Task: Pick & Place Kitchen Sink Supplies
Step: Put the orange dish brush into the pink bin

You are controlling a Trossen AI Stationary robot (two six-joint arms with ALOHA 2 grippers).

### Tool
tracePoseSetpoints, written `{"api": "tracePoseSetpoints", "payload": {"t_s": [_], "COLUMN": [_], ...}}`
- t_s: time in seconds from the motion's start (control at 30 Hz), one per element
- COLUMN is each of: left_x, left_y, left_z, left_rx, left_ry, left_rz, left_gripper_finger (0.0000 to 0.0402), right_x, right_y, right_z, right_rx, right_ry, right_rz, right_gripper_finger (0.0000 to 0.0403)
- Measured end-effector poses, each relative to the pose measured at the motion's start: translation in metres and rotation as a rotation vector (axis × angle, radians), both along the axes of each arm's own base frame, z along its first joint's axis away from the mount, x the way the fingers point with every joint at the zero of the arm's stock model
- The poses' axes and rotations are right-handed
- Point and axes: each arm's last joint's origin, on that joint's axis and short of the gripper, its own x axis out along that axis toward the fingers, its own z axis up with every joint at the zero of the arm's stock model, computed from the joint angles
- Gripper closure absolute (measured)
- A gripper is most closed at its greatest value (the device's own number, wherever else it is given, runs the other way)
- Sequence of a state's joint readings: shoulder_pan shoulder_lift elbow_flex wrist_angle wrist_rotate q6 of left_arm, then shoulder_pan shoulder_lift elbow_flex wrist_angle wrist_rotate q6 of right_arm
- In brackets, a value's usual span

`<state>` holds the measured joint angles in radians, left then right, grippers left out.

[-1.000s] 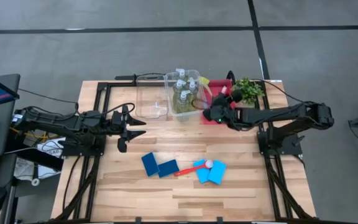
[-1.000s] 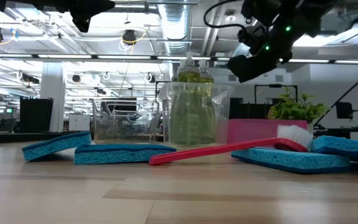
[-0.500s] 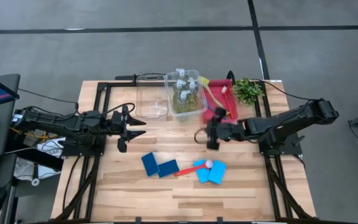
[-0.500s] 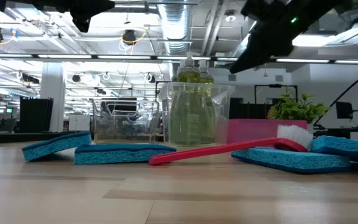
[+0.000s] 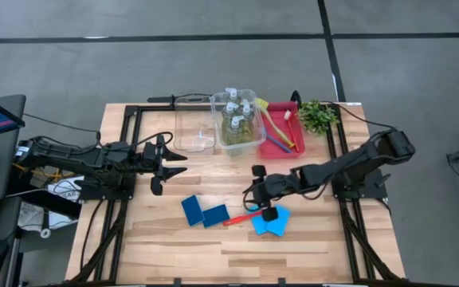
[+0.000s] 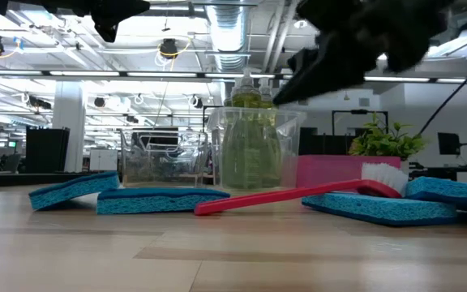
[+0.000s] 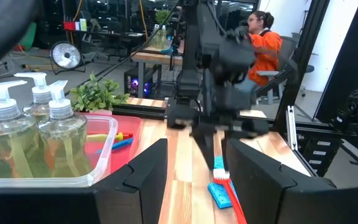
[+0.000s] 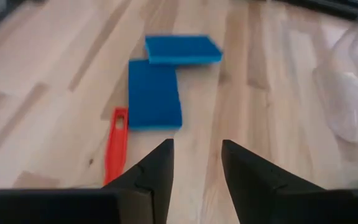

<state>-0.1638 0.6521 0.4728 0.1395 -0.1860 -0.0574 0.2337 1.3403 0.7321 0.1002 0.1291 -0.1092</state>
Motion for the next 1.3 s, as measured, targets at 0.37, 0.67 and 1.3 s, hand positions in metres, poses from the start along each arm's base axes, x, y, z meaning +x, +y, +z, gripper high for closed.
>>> {"api": "tracePoseSetpoints", "payload": {"t_s": [0.37,0.67,1.3], "left_x": [0.0,0.0,0.003], "left_y": [0.0,0.0,-0.001], "left_z": [0.0,0.0,-0.002], "left_rx": [0.0,0.0,0.003], "left_ry": [0.0,0.0,0.016], "left_rz": [0.0,0.0,0.0], "left_gripper_finger": [0.0234,0.0234,0.0234], "right_x": [0.034,0.054,0.069], "right_y": [0.016,0.02,-0.02], "right_z": [-0.01,-0.043,-0.069], "right_rx": [0.082,0.067,0.255], "right_ry": [0.191,0.371,0.473], "right_rz": [0.124,0.129,0.186], "right_gripper_finger": [0.0247,0.0222,0.026]}}
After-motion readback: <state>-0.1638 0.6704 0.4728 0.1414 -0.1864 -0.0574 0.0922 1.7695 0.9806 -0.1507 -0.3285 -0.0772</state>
